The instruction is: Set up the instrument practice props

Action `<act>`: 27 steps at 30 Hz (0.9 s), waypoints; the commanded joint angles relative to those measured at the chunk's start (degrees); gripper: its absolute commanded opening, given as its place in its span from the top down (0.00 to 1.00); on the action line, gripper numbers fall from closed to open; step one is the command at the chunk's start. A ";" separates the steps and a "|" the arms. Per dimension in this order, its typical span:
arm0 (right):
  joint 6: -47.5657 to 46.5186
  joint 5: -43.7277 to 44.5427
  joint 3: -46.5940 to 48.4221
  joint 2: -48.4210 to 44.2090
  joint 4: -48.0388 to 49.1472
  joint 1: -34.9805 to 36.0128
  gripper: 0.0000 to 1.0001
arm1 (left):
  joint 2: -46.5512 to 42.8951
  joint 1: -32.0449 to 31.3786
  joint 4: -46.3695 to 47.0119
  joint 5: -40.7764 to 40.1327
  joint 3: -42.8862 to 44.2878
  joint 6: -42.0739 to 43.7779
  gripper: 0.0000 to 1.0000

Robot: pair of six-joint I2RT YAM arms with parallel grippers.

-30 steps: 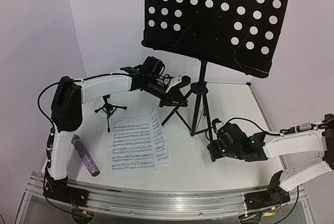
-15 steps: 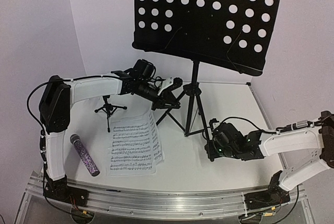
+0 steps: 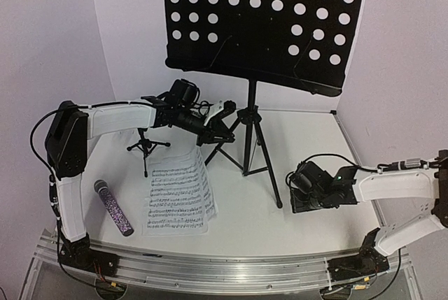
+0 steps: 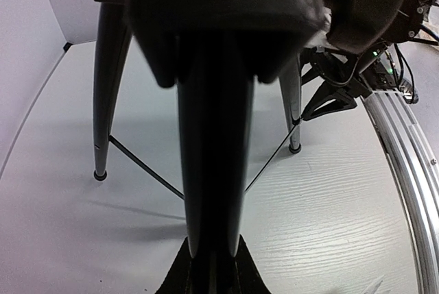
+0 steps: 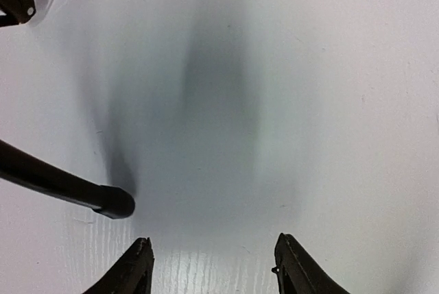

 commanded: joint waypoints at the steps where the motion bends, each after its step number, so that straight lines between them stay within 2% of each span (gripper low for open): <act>1: -5.03 2.24 1.60 -6.92 -5.47 -0.21 0.37 | -0.29 2.28 -3.04 -4.12 -1.10 -6.41 1.00; 5: -12.90 -3.43 4.67 -9.23 -5.20 -0.15 0.32 | 1.92 1.06 -7.34 -6.18 4.48 -11.43 1.00; 10: -24.46 -5.52 8.40 -12.41 1.16 -0.23 0.27 | 0.21 0.64 -1.77 -8.51 0.77 -15.86 1.00; 13: -30.71 -8.29 11.92 -9.50 8.41 -0.21 0.27 | -0.02 -0.21 0.24 -9.98 -0.53 -17.72 1.00; 19: -38.68 -7.75 19.58 4.66 25.76 -1.14 0.31 | 0.74 -1.18 1.32 -10.12 -0.10 -20.36 1.00; 24: -37.61 -5.71 20.92 10.21 29.62 -3.68 0.39 | 0.05 -1.18 1.40 -9.40 -1.37 -19.86 1.00; 27: -38.19 -5.66 19.30 9.79 30.13 -4.91 0.52 | -0.54 -1.18 1.37 -8.50 -2.32 -19.39 1.00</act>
